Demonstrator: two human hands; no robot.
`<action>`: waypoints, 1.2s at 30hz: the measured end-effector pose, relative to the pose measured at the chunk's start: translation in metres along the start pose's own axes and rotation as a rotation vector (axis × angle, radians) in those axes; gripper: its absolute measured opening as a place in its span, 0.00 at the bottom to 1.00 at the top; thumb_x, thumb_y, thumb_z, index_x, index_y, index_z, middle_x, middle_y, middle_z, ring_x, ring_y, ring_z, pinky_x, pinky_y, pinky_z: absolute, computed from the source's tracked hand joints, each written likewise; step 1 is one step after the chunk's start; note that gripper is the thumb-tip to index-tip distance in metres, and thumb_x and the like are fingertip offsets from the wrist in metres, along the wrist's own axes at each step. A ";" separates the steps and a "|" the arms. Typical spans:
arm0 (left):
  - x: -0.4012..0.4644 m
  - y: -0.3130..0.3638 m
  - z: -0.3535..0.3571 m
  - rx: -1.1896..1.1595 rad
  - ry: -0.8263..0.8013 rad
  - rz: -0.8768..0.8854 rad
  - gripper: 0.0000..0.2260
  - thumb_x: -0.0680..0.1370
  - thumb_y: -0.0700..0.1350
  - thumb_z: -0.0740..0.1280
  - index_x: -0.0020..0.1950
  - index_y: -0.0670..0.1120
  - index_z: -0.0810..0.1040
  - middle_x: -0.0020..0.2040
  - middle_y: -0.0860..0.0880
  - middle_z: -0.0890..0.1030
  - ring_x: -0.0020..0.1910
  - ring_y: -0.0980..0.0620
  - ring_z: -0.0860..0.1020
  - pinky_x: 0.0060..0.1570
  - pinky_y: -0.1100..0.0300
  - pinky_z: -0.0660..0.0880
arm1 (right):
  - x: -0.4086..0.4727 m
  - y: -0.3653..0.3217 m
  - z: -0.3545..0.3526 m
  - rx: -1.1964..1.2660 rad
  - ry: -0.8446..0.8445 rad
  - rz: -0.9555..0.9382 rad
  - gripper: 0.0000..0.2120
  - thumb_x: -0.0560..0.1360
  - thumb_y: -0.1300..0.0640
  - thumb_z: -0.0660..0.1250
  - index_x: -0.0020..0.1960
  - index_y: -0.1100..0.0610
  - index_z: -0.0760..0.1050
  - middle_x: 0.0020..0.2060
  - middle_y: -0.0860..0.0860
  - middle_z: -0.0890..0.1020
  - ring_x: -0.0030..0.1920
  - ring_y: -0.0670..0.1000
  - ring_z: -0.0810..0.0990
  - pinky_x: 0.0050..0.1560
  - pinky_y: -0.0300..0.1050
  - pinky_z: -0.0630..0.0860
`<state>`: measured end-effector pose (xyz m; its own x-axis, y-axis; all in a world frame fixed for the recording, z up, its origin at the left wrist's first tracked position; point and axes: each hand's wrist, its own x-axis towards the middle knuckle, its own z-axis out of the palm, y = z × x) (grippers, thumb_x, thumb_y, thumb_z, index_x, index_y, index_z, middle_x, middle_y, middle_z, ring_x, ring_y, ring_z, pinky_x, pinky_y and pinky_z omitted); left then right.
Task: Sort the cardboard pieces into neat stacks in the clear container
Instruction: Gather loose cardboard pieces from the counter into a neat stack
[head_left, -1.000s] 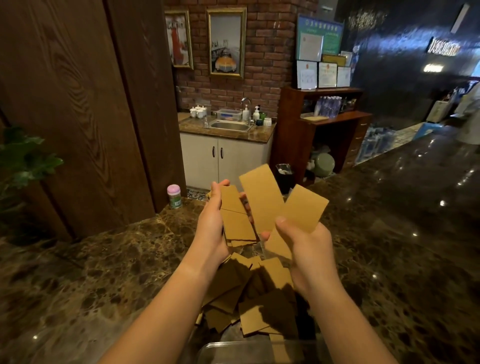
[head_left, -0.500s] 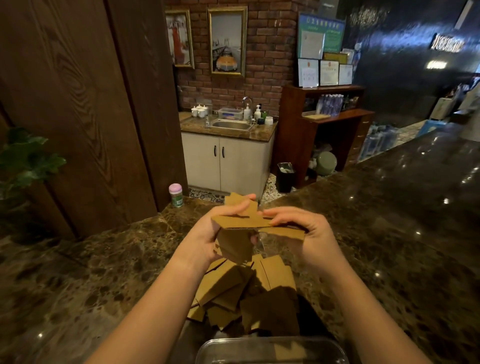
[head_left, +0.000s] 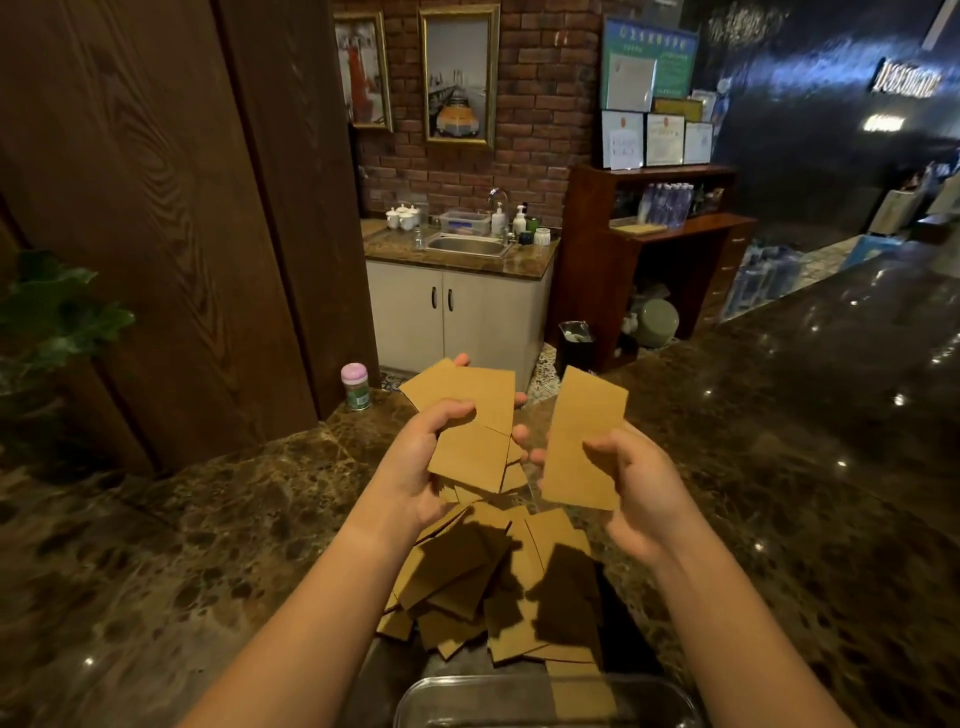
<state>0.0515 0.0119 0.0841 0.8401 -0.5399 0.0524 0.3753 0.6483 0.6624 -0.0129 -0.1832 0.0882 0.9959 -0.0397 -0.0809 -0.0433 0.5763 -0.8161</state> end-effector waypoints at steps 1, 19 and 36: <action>0.001 -0.002 0.000 0.012 0.000 0.007 0.26 0.75 0.40 0.63 0.72 0.56 0.71 0.59 0.34 0.81 0.44 0.38 0.82 0.62 0.32 0.71 | 0.000 0.001 0.003 0.008 0.011 0.018 0.14 0.80 0.63 0.56 0.63 0.57 0.74 0.49 0.64 0.85 0.44 0.62 0.86 0.37 0.55 0.82; 0.018 -0.042 0.008 0.126 0.305 0.044 0.35 0.61 0.61 0.79 0.66 0.53 0.75 0.55 0.42 0.85 0.50 0.42 0.85 0.42 0.49 0.82 | 0.000 0.026 0.044 -0.982 0.039 -0.321 0.24 0.78 0.57 0.68 0.72 0.44 0.70 0.35 0.42 0.78 0.35 0.42 0.77 0.37 0.39 0.76; -0.002 -0.041 -0.006 0.042 0.014 -0.307 0.17 0.74 0.45 0.72 0.60 0.40 0.81 0.54 0.37 0.79 0.55 0.40 0.79 0.58 0.45 0.74 | 0.001 0.015 0.018 -1.636 -0.454 -0.405 0.67 0.57 0.33 0.78 0.72 0.30 0.25 0.73 0.34 0.51 0.65 0.29 0.43 0.73 0.51 0.45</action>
<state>0.0367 -0.0103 0.0522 0.6956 -0.6992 -0.1650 0.5960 0.4334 0.6760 -0.0115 -0.1603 0.0864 0.8918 0.4166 0.1764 0.4494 -0.7706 -0.4520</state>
